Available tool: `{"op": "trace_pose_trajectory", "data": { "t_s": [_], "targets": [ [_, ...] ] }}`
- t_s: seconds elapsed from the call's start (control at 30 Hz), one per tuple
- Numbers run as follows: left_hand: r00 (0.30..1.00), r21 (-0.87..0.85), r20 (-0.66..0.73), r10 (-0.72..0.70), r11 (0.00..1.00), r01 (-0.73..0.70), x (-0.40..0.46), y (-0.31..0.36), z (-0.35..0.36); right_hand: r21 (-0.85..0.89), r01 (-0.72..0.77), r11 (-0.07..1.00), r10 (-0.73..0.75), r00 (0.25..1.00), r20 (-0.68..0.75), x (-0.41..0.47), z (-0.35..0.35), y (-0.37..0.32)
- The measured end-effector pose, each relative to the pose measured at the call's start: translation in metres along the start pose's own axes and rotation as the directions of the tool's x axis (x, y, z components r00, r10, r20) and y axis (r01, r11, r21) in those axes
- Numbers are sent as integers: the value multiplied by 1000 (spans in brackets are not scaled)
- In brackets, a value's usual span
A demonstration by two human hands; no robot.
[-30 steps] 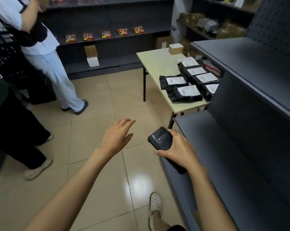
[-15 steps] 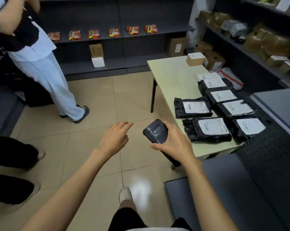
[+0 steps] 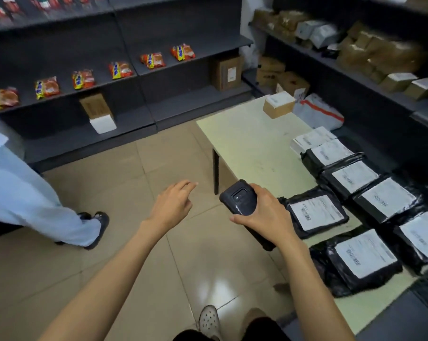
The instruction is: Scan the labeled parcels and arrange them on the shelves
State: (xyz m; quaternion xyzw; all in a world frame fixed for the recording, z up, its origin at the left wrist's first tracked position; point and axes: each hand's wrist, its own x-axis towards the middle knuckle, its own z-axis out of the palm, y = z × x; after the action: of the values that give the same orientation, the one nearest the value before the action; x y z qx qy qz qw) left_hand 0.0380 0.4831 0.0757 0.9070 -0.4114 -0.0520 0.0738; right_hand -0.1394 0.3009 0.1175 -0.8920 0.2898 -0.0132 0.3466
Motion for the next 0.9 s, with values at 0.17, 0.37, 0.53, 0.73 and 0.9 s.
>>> {"op": "trace_pose_trajectory", "data": {
  "t_s": [0.17, 0.37, 0.53, 0.73, 0.9],
  "targets": [
    [985, -3, 100, 142, 990, -142, 102, 4, 17, 24, -176, 984, 176, 984, -5, 59, -3, 30],
    [924, -60, 176, 339, 941, -334, 237, 49, 50, 51, -352, 935, 355, 931, -83, 142, -41, 90],
    [857, -77, 227, 462, 886, -457, 345, 113, 66, 50, -469, 882, 471, 870, -148, 206, -94, 136],
    [782, -185, 261, 565, 825, -534, 438, 183, 96, 100, -593, 799, 601, 777, -188, 235, -128, 183],
    [767, -232, 243, 594, 803, -548, 482, 230, 141, 143, -695, 705, 709, 687, -158, 243, -122, 206]
  ]
}}
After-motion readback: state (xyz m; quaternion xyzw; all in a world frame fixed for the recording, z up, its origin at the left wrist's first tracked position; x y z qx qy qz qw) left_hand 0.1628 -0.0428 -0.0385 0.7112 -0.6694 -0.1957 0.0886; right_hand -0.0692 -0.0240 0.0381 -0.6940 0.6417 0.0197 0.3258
